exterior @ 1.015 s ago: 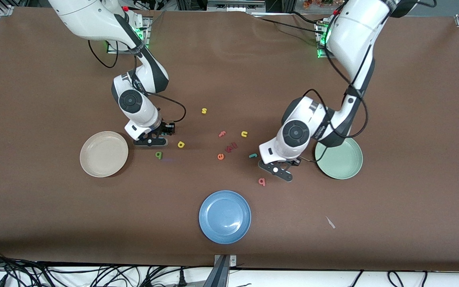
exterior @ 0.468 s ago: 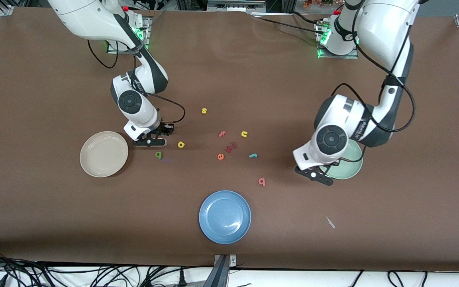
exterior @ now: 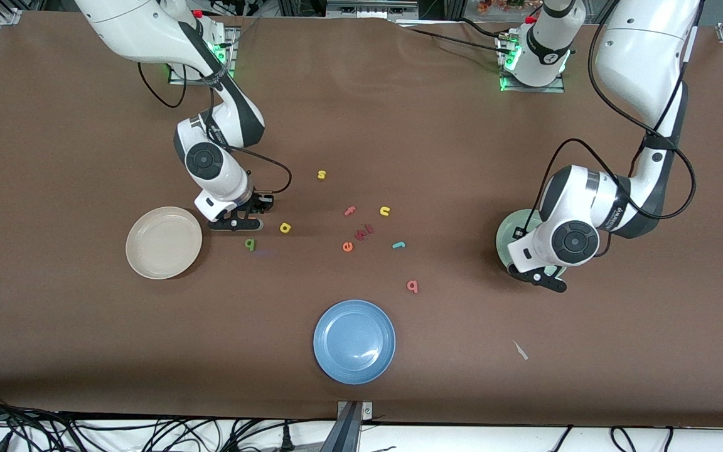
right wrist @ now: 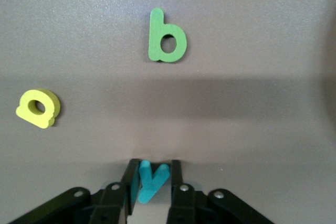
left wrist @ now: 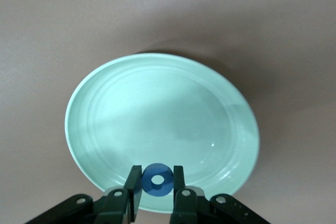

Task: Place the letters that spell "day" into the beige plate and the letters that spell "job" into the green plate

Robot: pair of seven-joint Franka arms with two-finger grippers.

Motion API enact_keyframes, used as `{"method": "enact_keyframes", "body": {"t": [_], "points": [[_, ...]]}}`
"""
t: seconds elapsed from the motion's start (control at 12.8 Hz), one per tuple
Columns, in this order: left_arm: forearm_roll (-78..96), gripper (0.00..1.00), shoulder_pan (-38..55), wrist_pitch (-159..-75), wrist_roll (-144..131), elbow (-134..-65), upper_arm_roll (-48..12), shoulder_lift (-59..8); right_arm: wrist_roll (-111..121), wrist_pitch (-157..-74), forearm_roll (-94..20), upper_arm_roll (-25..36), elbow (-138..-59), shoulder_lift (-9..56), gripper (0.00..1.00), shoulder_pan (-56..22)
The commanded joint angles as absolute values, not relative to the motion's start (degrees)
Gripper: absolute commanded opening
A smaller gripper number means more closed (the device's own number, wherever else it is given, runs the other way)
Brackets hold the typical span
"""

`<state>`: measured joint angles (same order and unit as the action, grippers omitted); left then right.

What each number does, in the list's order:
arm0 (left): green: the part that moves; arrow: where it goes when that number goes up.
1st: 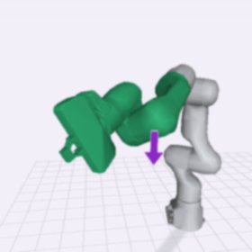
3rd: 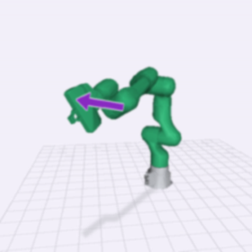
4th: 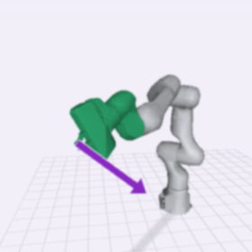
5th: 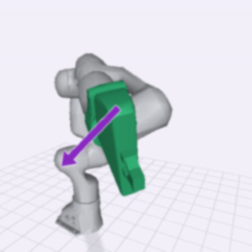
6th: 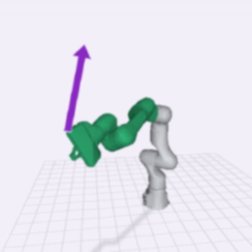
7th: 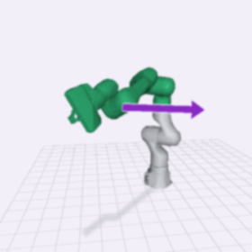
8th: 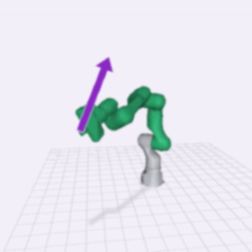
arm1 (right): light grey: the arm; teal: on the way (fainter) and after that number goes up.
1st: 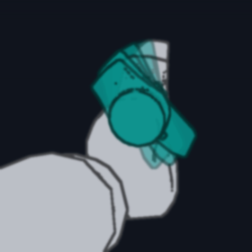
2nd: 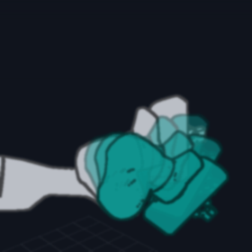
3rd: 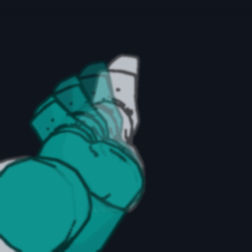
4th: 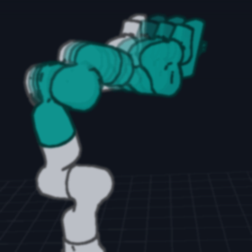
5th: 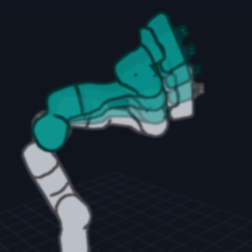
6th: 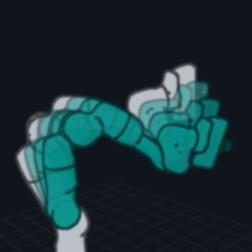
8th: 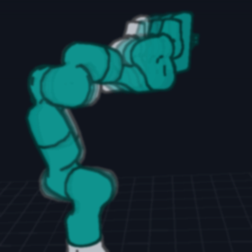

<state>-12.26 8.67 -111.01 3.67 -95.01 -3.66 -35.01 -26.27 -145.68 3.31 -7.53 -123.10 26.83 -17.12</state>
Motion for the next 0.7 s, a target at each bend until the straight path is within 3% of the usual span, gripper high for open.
{"method": "enact_keyframes", "body": {"t": [0.0,0.47,0.62], "points": [[-15.1,0.0,8.1,-117.2,3.9,-100.8,-4.1,-33.7,-27.1,-145.4,3.8,-7.6,-122.5,27.7,0.26,-17.4],[-15.0,0.0,6.4,-119.4,3.5,-102.0,-4.3,-35.7,-26.5,-144.9,4.0,-7.6,-121.4,27.7,0.17,-17.3],[-14.9,0.0,6.5,-119.5,3.3,-102.0,-4.3,-36.5,-26.1,-135.1,3.9,-7.6,-115.2,27.6,0.17,-16.8]]}}
